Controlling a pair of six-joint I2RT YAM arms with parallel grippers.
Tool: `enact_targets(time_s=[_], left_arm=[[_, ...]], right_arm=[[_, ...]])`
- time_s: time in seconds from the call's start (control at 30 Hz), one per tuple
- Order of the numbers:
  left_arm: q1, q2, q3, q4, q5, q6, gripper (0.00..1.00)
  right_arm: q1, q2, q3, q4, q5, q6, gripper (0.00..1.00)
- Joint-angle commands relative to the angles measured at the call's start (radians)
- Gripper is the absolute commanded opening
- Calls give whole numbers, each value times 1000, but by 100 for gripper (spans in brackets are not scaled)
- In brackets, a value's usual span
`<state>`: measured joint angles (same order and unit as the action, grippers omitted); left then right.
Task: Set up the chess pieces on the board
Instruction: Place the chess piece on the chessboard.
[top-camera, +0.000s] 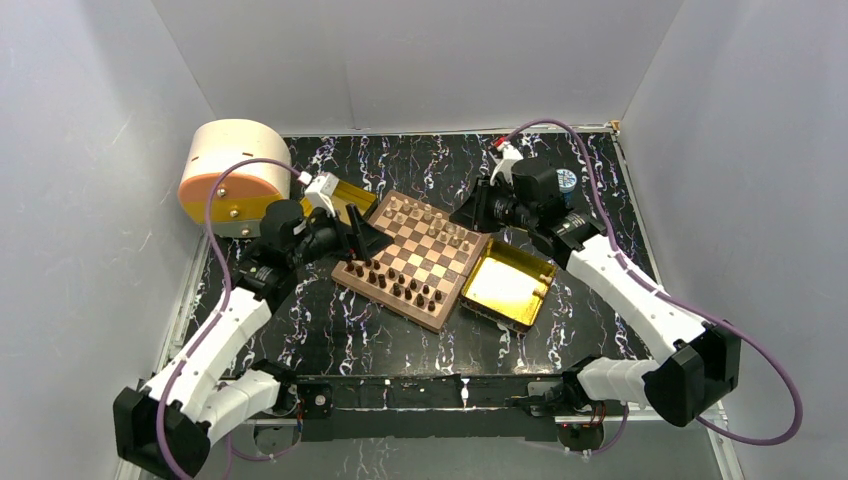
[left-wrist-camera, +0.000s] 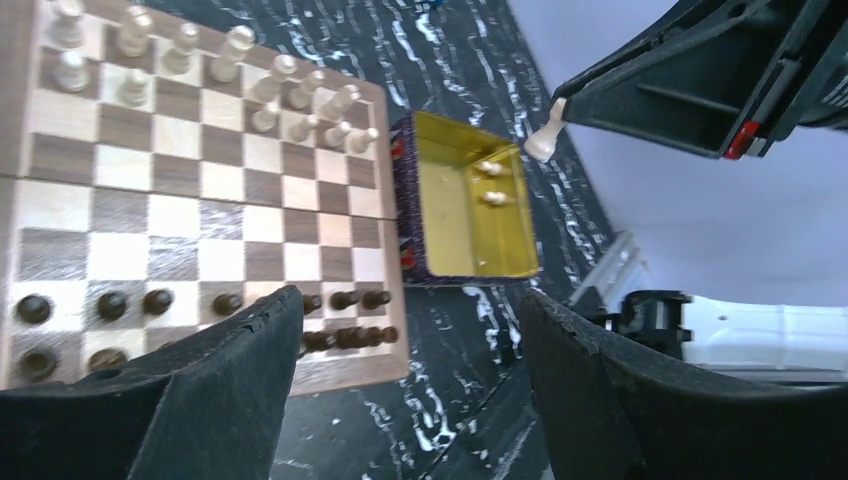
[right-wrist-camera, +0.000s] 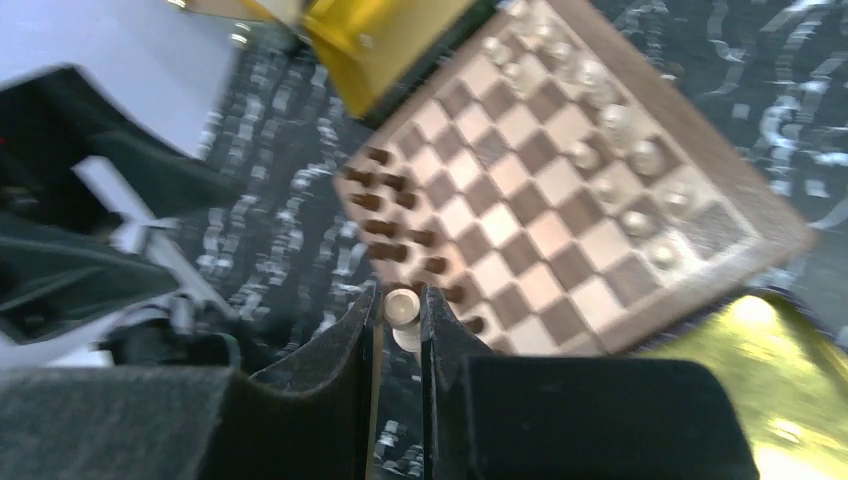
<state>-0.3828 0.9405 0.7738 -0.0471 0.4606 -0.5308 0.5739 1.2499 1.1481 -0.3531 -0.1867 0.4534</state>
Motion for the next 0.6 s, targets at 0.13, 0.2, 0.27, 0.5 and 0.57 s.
enact_targets(time_s=[0.13,0.2,0.27,0.5,0.57], left_arm=[[-24,81,27,355,164,-202,74],[-31,94,24,408,176,-223,74],[-41,110,25,446,187,-227,74],[-61,167,32,474,190,-226,73],[-68,179,24,500,203,-241,71]], right_arm=[[17,-18,-52,380,-170,356,18],[24,-5,-45,403,-183,379,18],[32,8,-36,419,-195,404,18],[63,58,-22,473,-208,434,18],[78,77,-16,479,-215,438,18]])
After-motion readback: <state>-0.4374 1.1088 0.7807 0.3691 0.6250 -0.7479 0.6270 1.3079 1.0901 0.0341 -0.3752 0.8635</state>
